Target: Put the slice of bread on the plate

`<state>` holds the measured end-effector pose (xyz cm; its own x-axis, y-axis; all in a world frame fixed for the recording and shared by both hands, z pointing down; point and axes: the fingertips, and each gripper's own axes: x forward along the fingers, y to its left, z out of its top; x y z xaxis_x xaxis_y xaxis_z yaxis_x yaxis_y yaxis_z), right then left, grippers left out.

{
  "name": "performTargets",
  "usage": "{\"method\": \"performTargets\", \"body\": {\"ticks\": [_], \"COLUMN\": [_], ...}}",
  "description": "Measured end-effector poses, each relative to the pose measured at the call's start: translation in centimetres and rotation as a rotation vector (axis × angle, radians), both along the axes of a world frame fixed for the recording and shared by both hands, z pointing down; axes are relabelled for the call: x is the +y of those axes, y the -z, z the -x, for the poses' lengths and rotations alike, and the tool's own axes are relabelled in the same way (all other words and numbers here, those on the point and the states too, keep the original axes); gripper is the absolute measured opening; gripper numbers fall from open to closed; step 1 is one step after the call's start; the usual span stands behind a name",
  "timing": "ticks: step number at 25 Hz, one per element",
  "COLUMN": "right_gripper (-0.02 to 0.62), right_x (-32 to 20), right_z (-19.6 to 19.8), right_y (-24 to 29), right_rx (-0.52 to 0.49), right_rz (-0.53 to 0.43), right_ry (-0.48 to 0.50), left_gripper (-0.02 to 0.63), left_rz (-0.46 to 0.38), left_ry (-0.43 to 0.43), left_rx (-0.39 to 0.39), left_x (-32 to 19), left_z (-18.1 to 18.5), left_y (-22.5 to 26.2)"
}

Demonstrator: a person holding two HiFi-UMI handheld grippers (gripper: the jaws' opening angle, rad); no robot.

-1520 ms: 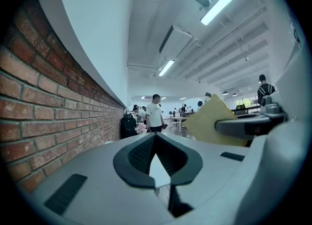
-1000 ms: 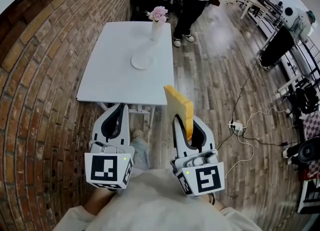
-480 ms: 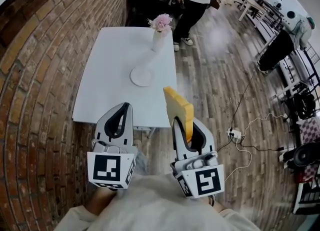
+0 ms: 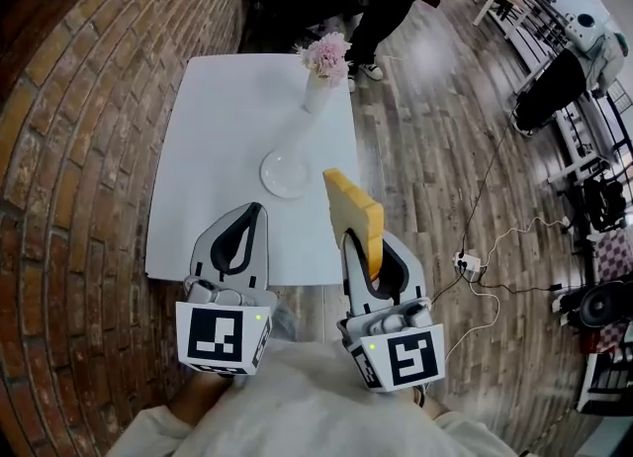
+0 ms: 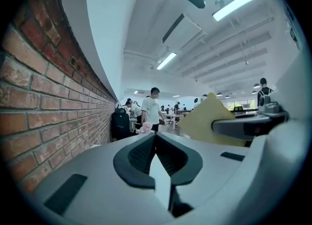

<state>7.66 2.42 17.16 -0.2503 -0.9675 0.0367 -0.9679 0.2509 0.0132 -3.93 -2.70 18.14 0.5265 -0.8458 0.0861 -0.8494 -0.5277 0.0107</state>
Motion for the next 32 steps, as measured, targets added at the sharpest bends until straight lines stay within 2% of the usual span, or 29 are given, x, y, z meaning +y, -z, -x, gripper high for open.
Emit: {"method": "performTargets", "body": {"ticks": [7,15,27,32], "right_gripper": [0.092,0.092,0.091,0.091], "right_x": [-5.7,-10.0,-13.4,-15.3], "right_z": [0.8,2.0,2.3,1.6], "right_y": [-0.8,-1.8,-4.6,-6.0], "right_rx": [0.003,0.030,0.032,0.027], "right_rz": [0.025,0.052,0.078,0.083], "right_ry": [-0.031,-0.056,0.005,0.035], "left_gripper": [0.011,0.011,0.009,0.011], "left_rz": [0.018,0.055,0.118,0.113], "left_ry": [-0.038,-0.074,-0.085,-0.087], "left_rx": [-0.003,0.009,0.026,0.019], "left_x": [-6.0,-10.6,-12.5,-13.3], "left_z": [0.6,1.6,1.2,0.3], "left_y": [-0.7,-2.6,-6.2,-7.4]}}
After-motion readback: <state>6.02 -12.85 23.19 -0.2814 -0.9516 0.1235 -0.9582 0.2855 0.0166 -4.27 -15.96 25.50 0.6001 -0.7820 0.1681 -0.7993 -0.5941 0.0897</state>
